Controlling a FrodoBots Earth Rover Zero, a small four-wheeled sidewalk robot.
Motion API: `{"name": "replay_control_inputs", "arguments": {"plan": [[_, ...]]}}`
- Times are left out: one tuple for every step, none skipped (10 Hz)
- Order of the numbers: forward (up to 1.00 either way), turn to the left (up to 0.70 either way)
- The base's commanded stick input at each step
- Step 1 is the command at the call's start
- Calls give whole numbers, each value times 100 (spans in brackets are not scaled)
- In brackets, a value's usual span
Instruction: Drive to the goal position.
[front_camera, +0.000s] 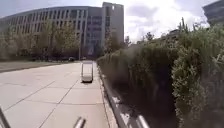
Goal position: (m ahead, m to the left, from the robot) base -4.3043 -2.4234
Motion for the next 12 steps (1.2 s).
{"name": "replay_control_inputs", "arguments": {"plan": [[0,0],[0,0],[0,0],[0,0],[0,45],[0,45],[0,45],[0,45],[0,45],[0,45],[0,45],[0,45]]}}
